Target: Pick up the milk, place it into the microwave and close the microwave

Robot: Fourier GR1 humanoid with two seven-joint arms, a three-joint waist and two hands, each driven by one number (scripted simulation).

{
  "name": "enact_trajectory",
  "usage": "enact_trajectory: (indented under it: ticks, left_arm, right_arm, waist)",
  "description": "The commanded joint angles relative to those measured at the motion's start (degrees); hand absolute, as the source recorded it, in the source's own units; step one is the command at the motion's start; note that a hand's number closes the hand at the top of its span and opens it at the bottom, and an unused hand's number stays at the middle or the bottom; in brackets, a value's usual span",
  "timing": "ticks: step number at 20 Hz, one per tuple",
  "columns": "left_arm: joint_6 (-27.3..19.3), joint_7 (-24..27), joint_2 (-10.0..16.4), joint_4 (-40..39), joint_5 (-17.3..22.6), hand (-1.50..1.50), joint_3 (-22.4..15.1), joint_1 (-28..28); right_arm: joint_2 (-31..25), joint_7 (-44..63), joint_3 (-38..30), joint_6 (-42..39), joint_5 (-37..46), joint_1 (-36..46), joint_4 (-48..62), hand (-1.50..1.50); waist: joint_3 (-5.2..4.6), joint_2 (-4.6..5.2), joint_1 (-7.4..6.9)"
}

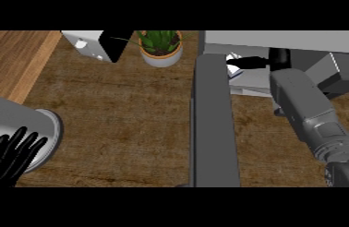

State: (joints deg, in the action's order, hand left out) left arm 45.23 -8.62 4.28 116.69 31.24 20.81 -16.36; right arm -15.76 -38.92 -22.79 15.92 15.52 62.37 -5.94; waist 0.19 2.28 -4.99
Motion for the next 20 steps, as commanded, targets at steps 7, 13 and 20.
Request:
enact_trajectory:
  ticks: [7, 13, 20]
  left_arm:
    - [8.27, 0.21, -0.05, -6.18, -4.57, -1.50, -6.56, 0.35]
    - [5.25, 4.76, -4.21, -4.41, -17.28, -1.50, -14.86, 0.16]
    - [4.38, 13.25, -4.27, -13.92, -27.10, -1.50, -14.87, 5.72]
  right_arm:
    - [3.23, -7.65, -3.82, -19.53, -5.38, -7.11, -0.57, -1.50]
    - [7.88, -11.66, -3.92, -25.40, -7.11, -13.58, -1.62, -1.50]
    - [12.09, -15.11, 0.68, -26.82, -5.27, -24.52, -5.36, -1.50]
  waist:
    - [-0.09, -1.26, 3.10]
    - [-0.18, -2.16, 4.42]
    - [-0.34, -3.03, 6.92]
